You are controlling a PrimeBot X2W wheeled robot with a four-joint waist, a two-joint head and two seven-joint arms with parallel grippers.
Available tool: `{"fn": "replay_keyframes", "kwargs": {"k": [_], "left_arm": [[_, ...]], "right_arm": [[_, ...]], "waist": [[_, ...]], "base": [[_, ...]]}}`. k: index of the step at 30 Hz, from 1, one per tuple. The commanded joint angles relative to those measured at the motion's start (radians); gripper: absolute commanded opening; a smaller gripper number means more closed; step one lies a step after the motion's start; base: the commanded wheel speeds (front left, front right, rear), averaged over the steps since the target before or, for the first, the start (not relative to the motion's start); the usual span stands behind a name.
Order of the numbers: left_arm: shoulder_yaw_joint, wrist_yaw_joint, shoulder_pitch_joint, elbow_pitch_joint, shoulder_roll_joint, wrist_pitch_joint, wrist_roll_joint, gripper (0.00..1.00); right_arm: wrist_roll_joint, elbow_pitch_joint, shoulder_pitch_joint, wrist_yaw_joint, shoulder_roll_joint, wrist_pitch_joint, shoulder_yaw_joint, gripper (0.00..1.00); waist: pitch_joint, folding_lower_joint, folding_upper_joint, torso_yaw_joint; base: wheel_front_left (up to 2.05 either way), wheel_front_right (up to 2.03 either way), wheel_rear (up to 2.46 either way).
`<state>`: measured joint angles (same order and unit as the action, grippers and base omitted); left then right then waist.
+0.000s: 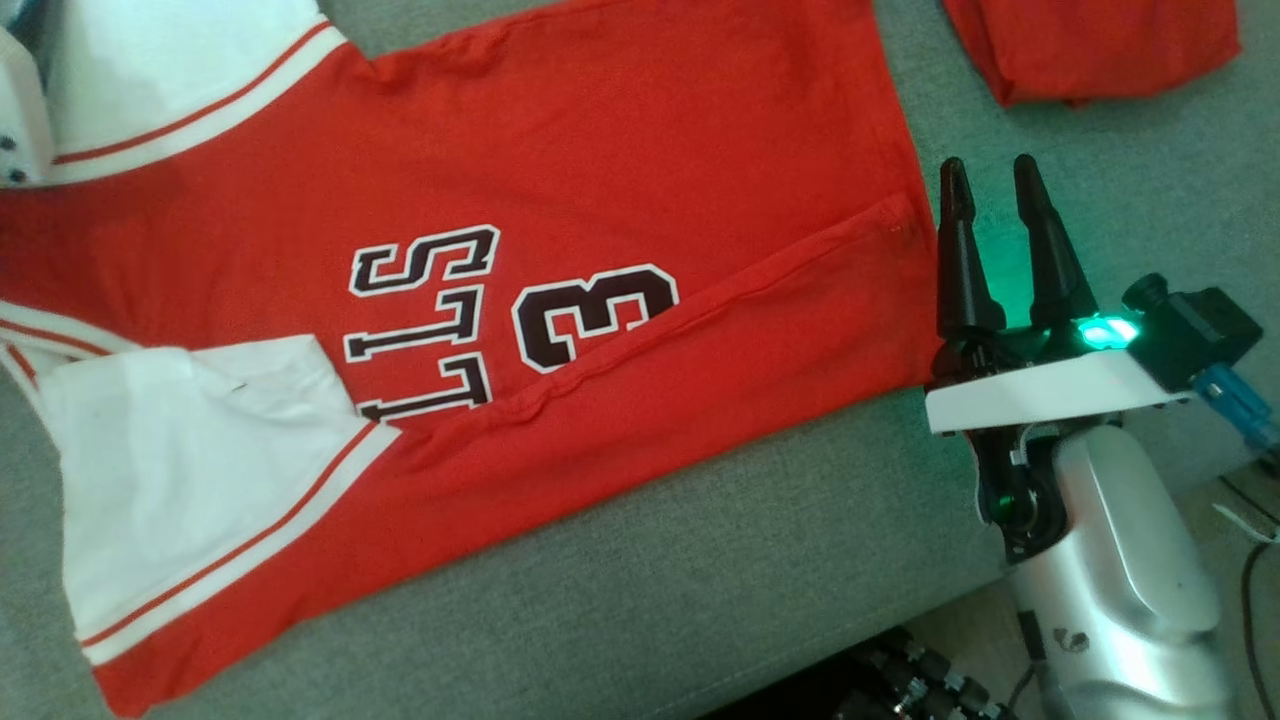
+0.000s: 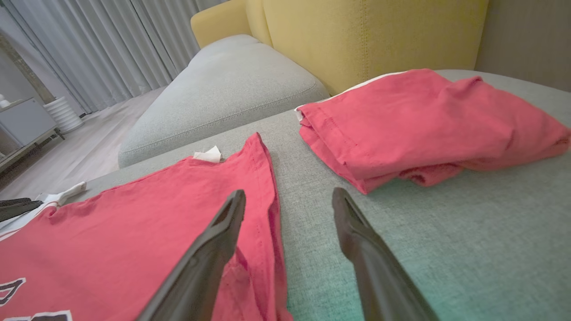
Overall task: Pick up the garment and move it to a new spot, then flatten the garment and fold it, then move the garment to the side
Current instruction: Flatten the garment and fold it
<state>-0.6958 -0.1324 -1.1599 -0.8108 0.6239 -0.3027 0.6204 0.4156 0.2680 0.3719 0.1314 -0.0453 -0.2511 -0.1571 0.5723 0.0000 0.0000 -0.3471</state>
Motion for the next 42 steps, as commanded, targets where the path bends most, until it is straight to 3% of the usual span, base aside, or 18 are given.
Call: {"fn": "replay_keyframes", "kwargs": {"k": [1,17,18,19,21,25,33,42], "left_arm": [[0.027,0.002,-0.034,0.0,0.046,-0.023,0.017,1.0],[-0.158,0.002,-0.037,0.099,0.076,-0.071,0.185,1.0],[-0.17,0.002,-0.039,0.104,0.08,-0.074,0.195,0.93],[-0.18,0.002,-0.041,0.108,0.083,-0.077,0.204,0.45],[-0.197,0.002,-0.043,0.115,0.085,-0.091,0.234,0.0],[-0.213,0.002,-0.059,0.123,0.081,-0.059,0.265,0.0],[-0.226,0.002,-0.08,0.116,0.005,0.182,0.235,0.0],[-0.255,0.024,-0.022,0.193,-0.052,0.367,0.176,0.0]], "right_arm": [[0.009,-0.034,0.005,-0.001,-0.005,-0.01,-0.014,1.0],[0.002,-0.012,0.02,-0.001,-0.005,-0.011,0.009,1.0],[0.001,-0.011,0.021,-0.001,-0.005,-0.011,0.008,1.0],[0.0,-0.01,0.022,-0.001,-0.005,-0.011,0.007,1.0],[0.0,-0.009,0.024,-0.001,-0.005,-0.011,0.006,1.0],[-0.007,-0.005,0.029,-0.001,-0.005,-0.011,0.012,1.0],[-0.124,0.011,0.063,-0.001,-0.005,0.004,0.075,1.0],[-0.296,0.001,0.173,-0.001,-0.035,0.239,0.168,1.0]], "waist": [[0.008,0.0,0.0,-0.008],[0.0,0.0,0.0,0.014],[0.0,0.0,0.0,0.015],[0.0,0.0,0.0,0.016],[0.0,0.0,0.0,0.018],[-0.004,0.0,0.0,0.027],[-0.076,0.0,0.0,0.11],[-0.16,0.0,0.0,0.282]], "base": [[0.0,0.0,0.0],[0.0,0.0,0.0],[0.0,0.0,0.0],[0.0,0.0,0.0],[0.0,0.0,0.0],[0.0,0.0,0.0],[0.0,0.0,0.0],[0.0,0.0,0.0]]}}
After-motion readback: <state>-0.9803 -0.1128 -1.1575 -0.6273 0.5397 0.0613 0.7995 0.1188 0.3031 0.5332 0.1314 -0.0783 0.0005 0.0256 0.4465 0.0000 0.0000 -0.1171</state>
